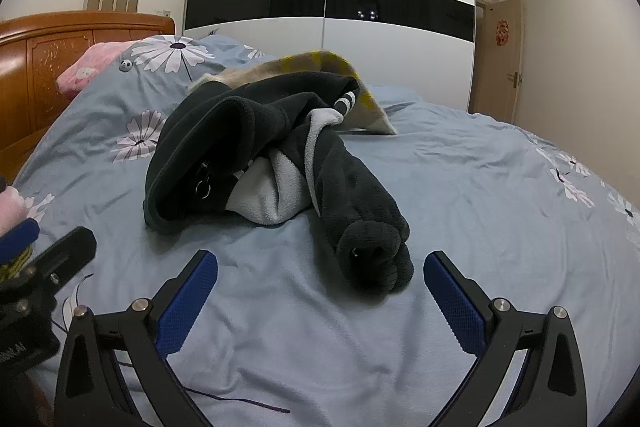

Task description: Fold clothes

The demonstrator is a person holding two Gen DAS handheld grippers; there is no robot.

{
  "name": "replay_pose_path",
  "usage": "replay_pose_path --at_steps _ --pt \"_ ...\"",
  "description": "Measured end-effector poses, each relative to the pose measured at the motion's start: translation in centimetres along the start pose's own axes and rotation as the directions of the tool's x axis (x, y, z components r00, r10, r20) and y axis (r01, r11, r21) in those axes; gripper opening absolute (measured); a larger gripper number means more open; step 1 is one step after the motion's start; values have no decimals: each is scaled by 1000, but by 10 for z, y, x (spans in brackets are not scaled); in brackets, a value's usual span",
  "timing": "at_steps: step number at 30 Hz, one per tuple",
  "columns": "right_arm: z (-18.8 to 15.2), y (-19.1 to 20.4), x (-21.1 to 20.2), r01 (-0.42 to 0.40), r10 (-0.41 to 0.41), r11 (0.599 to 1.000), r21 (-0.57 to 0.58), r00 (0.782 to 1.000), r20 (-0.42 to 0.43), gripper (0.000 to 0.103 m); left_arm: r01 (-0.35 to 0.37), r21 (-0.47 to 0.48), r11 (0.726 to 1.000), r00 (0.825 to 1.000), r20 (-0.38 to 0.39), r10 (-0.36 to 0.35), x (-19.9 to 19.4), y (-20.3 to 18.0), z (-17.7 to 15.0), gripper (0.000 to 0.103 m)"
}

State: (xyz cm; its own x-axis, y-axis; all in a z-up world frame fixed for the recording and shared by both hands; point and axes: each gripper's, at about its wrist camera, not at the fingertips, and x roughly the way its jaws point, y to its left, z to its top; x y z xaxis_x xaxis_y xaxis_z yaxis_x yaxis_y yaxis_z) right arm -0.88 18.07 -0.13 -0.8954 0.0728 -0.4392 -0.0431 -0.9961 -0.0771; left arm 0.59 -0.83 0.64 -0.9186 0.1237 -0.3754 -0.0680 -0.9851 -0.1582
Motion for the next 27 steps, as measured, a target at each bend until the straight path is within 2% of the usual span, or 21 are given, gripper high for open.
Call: replay_pose_path --at_steps 5,11,13,20,24,26,27 --pt "3 1 5 -4 4 1000 -4 1000 -14 101 -6 -15 1000 1000 12 6 -3 8 3 103" --pt "21 -8 23 -29 34 996 81 998 -58 88 -22 -81 996 999 26 25 -7 28 3 103" --pt "29 -11 31 -35 43 994 106 996 -77 74 -18 -119 993 1000 21 21 -7 36 4 103" --pt "80 17 68 -109 121 990 86 983 -140 52 -20 -218 976 999 24 26 -10 63 5 103" --pt "97 40 88 -92 99 995 45 980 -171 41 -6 -250 968 1000 22 12 -10 71 5 103" --pt "104 49 100 -47 49 999 15 981 -186 33 -2 -262 965 1000 18 7 -9 75 5 103" --pt "106 48 102 -32 37 999 28 981 -188 21 -1 -268 964 1000 15 5 -9 76 4 103"
